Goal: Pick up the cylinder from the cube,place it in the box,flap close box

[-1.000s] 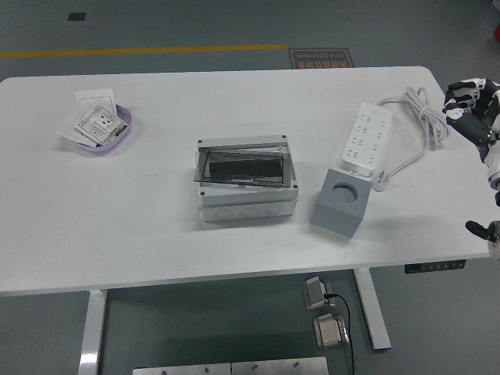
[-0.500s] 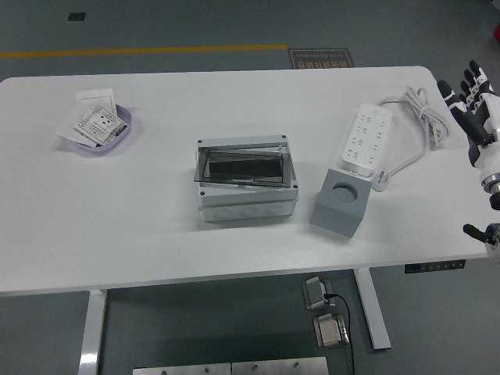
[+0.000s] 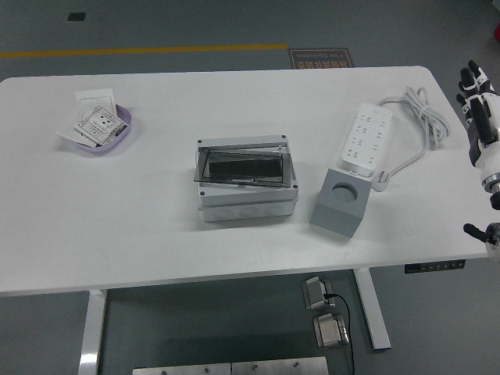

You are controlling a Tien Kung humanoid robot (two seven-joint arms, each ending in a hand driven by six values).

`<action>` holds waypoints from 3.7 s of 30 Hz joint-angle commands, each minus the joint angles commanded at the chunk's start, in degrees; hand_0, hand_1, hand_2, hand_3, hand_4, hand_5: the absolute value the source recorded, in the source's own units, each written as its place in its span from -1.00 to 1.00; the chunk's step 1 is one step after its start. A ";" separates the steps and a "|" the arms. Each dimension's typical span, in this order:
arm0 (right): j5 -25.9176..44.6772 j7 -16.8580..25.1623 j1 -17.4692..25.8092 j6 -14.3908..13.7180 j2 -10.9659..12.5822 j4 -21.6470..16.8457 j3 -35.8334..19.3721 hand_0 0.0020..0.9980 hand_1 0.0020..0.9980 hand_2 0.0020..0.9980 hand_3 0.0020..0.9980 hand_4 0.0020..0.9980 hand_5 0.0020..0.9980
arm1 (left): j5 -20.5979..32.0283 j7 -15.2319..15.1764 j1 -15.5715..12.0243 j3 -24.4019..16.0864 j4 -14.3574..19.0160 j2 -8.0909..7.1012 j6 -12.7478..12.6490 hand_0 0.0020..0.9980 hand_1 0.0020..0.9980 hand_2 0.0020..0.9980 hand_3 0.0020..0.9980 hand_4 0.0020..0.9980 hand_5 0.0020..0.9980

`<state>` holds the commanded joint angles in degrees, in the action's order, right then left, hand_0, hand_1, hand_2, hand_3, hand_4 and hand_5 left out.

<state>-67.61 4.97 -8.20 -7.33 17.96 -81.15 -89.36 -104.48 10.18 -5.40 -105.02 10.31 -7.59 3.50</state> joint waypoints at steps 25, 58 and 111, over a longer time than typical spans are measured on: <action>7.08 3.82 0.10 -12.88 -0.26 -0.39 -0.58 -0.57 -0.65 -0.48 -0.56 0.53 0.99 | -0.03 -0.02 0.23 -0.05 0.00 0.16 -0.01 0.22 0.33 0.21 0.19 0.28 -0.46; 0.56 0.00 -0.25 0.16 -0.46 -0.02 0.50 0.72 0.56 0.59 0.69 0.81 0.87 | 0.23 0.08 0.39 0.49 0.00 -0.11 0.18 0.21 0.33 0.21 0.18 0.28 -0.46; 4.78 3.32 0.42 -4.37 -0.99 -0.20 -0.77 -0.35 -0.40 -0.48 -0.51 0.59 -0.22 | 1.30 0.13 0.50 1.54 0.00 0.16 0.06 0.21 0.34 0.21 0.18 0.27 -0.46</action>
<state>-62.83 8.29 -7.78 -11.69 16.97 -81.35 -90.13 -103.18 10.31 -4.90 -103.48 10.31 -7.43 3.56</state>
